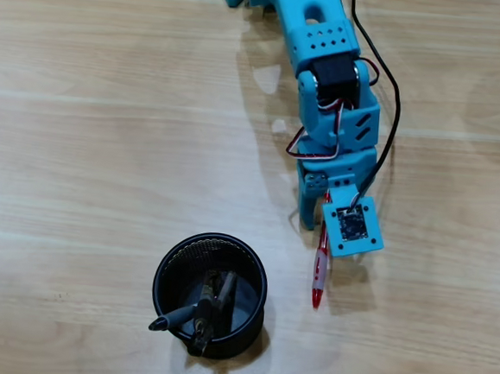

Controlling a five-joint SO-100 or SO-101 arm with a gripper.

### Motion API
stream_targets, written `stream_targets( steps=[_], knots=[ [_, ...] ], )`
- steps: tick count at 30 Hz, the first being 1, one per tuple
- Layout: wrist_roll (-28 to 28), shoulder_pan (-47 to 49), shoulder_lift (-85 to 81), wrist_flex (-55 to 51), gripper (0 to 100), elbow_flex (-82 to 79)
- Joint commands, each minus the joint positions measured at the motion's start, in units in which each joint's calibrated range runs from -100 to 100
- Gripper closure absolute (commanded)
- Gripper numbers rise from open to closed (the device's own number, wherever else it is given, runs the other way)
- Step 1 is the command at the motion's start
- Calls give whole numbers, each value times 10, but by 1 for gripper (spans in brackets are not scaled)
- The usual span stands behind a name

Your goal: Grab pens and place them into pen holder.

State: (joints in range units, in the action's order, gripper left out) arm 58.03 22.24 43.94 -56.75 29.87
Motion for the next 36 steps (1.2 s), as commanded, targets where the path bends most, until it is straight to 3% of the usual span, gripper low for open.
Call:
stream_targets(
  steps=[1,7,12,22,29,36],
  knots=[
    [1,-2,8,5,83,22],
    [1,-4,27,32,83,24],
    [1,-15,38,31,97,18],
    [-1,-28,24,24,98,24],
    [-4,-48,-90,19,98,44],
    [-16,-44,-236,-134,98,55]
  ],
)
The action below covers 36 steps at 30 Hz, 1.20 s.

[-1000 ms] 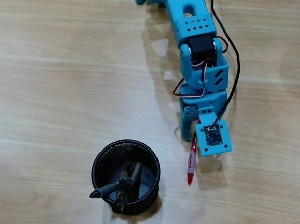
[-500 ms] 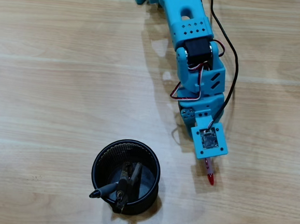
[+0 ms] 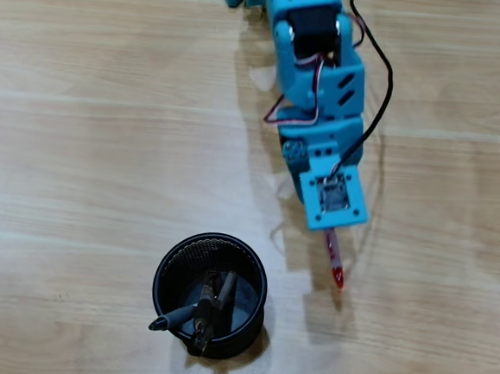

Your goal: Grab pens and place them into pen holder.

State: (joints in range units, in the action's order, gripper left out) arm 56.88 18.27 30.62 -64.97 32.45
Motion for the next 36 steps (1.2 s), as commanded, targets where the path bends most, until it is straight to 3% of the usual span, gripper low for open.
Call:
stream_targets(
  steps=[1,7,17,22,27,36],
  knots=[
    [-5,-3,-127,-68,98,26],
    [-17,-5,-245,-127,98,21],
    [-34,-20,-270,-76,98,20],
    [-45,-28,-281,65,98,-41],
    [-50,-42,-348,257,98,-228],
    [-51,-115,-428,769,98,-595]
  ],
)
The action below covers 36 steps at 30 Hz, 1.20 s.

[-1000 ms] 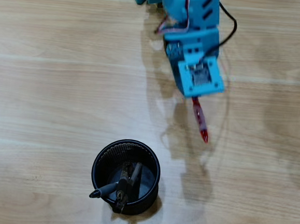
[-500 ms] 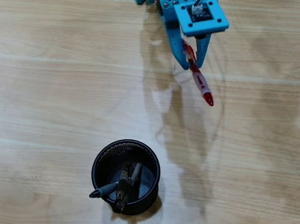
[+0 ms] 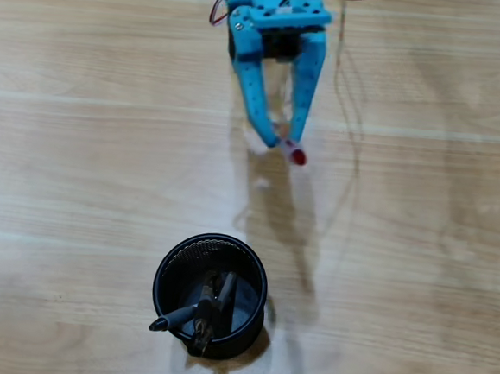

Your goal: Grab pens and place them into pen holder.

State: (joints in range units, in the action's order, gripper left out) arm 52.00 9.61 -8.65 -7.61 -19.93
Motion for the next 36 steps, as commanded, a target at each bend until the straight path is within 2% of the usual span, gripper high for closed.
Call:
stream_targets(
  steps=[1,3,5,26,34,36],
  knots=[
    [-2,-39,-30,248,98,-89],
    [-2,-62,-7,313,98,-95],
    [-2,-80,30,331,98,-78],
    [2,-73,461,330,98,399],
    [2,-74,517,332,97,425],
    [2,-76,514,334,95,418]
  ],
)
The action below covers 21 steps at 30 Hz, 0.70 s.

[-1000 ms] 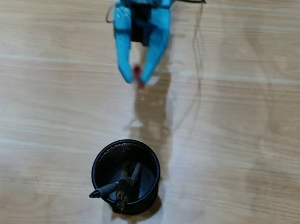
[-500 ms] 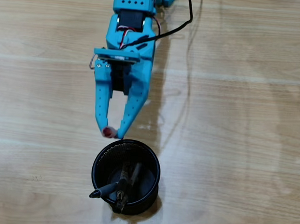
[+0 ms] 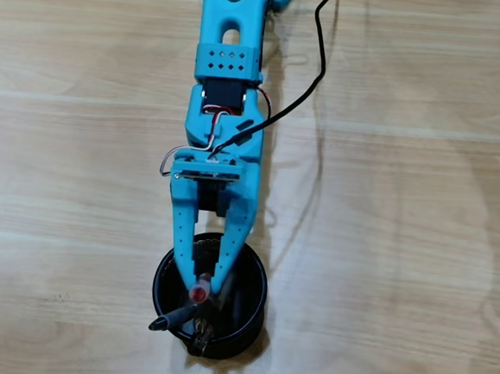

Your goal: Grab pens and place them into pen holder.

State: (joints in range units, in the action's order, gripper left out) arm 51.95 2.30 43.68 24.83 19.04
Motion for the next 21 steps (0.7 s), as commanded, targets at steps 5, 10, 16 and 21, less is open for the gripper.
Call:
stream_targets(
  steps=[5,10,16,21],
  knots=[
    [3,-1,-12,11,83,12],
    [3,0,-13,12,83,13],
    [-2,1,-72,10,91,-49],
    [-2,7,-231,5,98,-281]
  ],
)
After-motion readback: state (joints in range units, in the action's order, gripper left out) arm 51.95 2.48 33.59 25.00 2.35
